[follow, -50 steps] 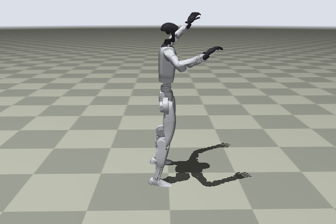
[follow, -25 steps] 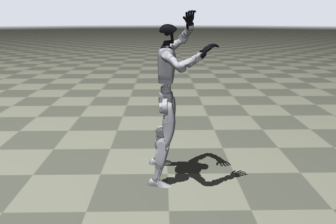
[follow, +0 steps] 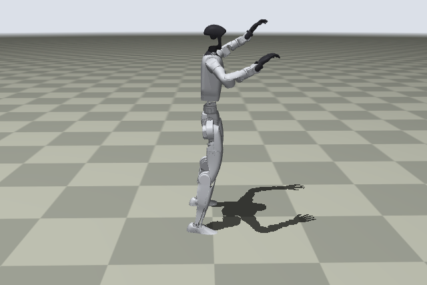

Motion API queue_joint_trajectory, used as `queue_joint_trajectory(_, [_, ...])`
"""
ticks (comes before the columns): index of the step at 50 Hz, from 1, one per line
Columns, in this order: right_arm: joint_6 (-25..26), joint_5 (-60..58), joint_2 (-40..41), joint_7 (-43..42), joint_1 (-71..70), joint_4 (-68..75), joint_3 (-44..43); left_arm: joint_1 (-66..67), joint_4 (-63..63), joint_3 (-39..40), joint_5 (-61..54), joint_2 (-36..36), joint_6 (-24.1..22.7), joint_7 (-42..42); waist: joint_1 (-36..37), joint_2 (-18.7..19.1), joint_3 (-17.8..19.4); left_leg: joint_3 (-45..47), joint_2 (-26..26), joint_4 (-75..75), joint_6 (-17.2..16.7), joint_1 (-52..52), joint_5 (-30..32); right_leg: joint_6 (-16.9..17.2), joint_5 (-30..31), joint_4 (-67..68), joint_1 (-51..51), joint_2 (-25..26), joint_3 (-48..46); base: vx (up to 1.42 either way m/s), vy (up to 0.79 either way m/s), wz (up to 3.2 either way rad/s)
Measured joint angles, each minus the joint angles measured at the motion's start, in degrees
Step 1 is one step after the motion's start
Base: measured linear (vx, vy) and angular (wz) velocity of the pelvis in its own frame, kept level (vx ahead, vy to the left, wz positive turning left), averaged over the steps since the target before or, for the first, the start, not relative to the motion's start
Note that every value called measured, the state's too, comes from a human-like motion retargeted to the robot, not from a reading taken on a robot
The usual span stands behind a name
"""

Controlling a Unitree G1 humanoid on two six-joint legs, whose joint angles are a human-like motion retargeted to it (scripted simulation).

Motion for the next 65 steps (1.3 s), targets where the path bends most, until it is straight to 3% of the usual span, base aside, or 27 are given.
queue_joint_trajectory(7, [-0.48,-0.49,-4.22,-0.01,1.29,-0.24,-2.04,-9.81,5.24,0.22,14.84,5.61,4.48,5.13,1.58,1.54,-0.69,0.30,0.99,0.39,-0.49,-0.34,-0.37,0.00,0.33,-0.41,-0.19,1.04,0.11,0.00,0.00,0.00])
queue_joint_trajectory(14, [-0.70,-1.04,-3.30,1.01,2.44,0.19,-4.09,-15.64,6.55,-6.44,23.80,4.17,6.73,2.92,2.17,1.37,-0.93,-0.13,0.77,0.64,-0.38,-0.28,-0.63,0.00,0.22,-0.46,0.29,0.79,-0.23,0.00,0.00,0.00])
queue_joint_trajectory(23, [-0.30,0.49,1.98,4.76,-1.61,2.57,-0.46,-7.94,-4.49,-13.44,16.76,-2.73,1.19,-12.22,0.33,0.28,-0.80,-1.09,-0.33,-3.73,-0.17,1.77,1.26,0.00,-0.02,-0.06,0.48,-0.11,-0.65,0.00,0.00,0.00])
queue_joint_trajectory(30, [-0.26,0.19,3.40,3.95,-7.41,2.93,4.67,-16.50,-25.84,-17.83,11.82,-8.07,-2.82,-5.30,-1.81,0.60,-1.08,-0.82,-0.52,-5.59,-0.20,2.59,2.28,0.00,0.25,-0.44,0.34,-0.13,-0.23,0.00,0.00,0.00])
queue_joint_trajectory(38, [0.52,0.10,5.32,3.18,-9.07,2.60,4.28,-27.50,-32.00,-11.11,-3.18,-17.50,-4.71,3.75,-3.08,-0.39,-1.64,-0.25,-0.78,-1.64,0.16,0.57,0.75,0.00,-0.09,-0.11,-0.15,-0.66,0.18,0.00,0.00,0.00])
queue_joint_trajectory(45, [1.53,0.19,6.86,1.41,-8.08,3.14,3.03,-21.86,-28.93,-6.02,-15.26,-21.41,-6.76,3.83,-2.32,-0.54,-1.64,-0.28,-1.04,-2.21,0.58,1.22,0.95,0.00,-0.44,0.39,-0.01,-0.91,0.24,0.00,0.00,0.00])
queue_joint_trajectory(50, [1.49,0.39,7.64,1.08,-6.51,3.63,2.46,-10.55,-26.17,-5.07,-15.96,-19.04,-5.52,-1.65,-1.72,-0.51,-1.24,-0.74,-1.32,-3.80,0.65,2.35,1.54,0.00,-0.60,0.60,0.49,-1.13,-0.06,0.00,0.00,0.00])
queue_joint_trajectory(56, [0.62,0.52,7.34,0.79,-4.90,3.37,2.12,4.15,-18.39,-4.28,-6.17,-13.19,-2.64,-6.23,-1.42,-0.37,-0.83,-1.32,-1.35,-5.55,0.49,3.27,2.28,0.00,-0.47,0.44,0.96,-1.10,-0.54,0.00,0.00,0.00])
queue_joint_trajectory(65, [0.14,0.50,3.39,0.36,-3.55,2.31,1.16,11.84,-3.34,7.28,0.28,-5.10,-0.48,-3.10,-0.29,0.16,-1.62,-1.49,-0.81,-5.77,-0.09,2.53,2.54,0.00,-0.01,-0.21,0.62,-0.55,-1.06,0.00,0.00,0.00])
